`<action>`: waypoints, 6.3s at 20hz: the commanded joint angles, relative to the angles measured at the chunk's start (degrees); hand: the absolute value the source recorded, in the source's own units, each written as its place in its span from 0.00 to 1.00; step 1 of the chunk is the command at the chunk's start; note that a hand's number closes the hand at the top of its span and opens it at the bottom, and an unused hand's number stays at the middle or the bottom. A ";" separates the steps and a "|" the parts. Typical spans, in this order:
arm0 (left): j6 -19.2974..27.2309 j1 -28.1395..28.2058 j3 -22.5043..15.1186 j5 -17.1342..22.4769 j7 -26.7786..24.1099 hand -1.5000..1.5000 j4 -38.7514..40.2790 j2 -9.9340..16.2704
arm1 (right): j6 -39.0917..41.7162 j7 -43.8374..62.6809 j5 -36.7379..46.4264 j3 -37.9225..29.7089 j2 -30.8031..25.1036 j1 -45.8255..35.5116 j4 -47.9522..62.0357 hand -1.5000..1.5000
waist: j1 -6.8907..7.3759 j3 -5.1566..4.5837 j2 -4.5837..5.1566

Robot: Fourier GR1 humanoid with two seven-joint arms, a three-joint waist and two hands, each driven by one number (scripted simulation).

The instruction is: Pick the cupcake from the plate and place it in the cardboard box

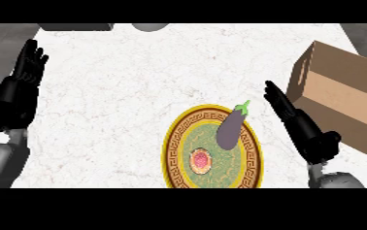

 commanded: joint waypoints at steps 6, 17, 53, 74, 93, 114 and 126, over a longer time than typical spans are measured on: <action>-5.81 -1.76 -15.19 -6.02 5.16 0.50 -3.70 -5.18 | -15.37 8.94 16.62 16.42 11.12 8.66 -7.84 0.00 | -2.79 -0.82 0.56; -5.74 0.99 -18.04 -6.13 6.75 0.50 -4.34 -7.90 | -22.29 14.56 63.47 24.91 -7.57 9.69 -16.45 0.00 | -3.32 -1.06 -0.36; -12.59 1.84 -14.03 -9.62 4.88 0.50 -4.04 -10.58 | 17.56 58.58 64.81 37.94 14.69 2.67 -26.36 0.00 | 0.53 -0.78 1.13; -13.14 0.19 -13.86 -11.70 9.14 0.50 -6.52 -13.18 | 12.27 56.11 59.23 37.24 9.86 -1.38 -17.60 0.00 | 0.91 -0.74 1.17; -16.30 1.87 -8.94 -15.71 9.24 0.50 -5.38 -17.25 | 8.62 48.43 64.45 34.60 16.26 -3.26 0.40 1.00 | -0.28 -0.72 0.89; -18.81 1.39 -6.22 -16.21 11.02 0.50 -6.60 -18.42 | -6.44 38.82 70.19 11.12 -12.63 7.87 -16.16 1.00 | -1.59 -0.72 0.70; -19.08 2.64 -6.62 -18.81 9.52 0.50 -5.53 -19.33 | 2.68 43.72 65.07 4.49 -18.35 21.07 -57.60 1.00 | -1.40 -0.78 0.70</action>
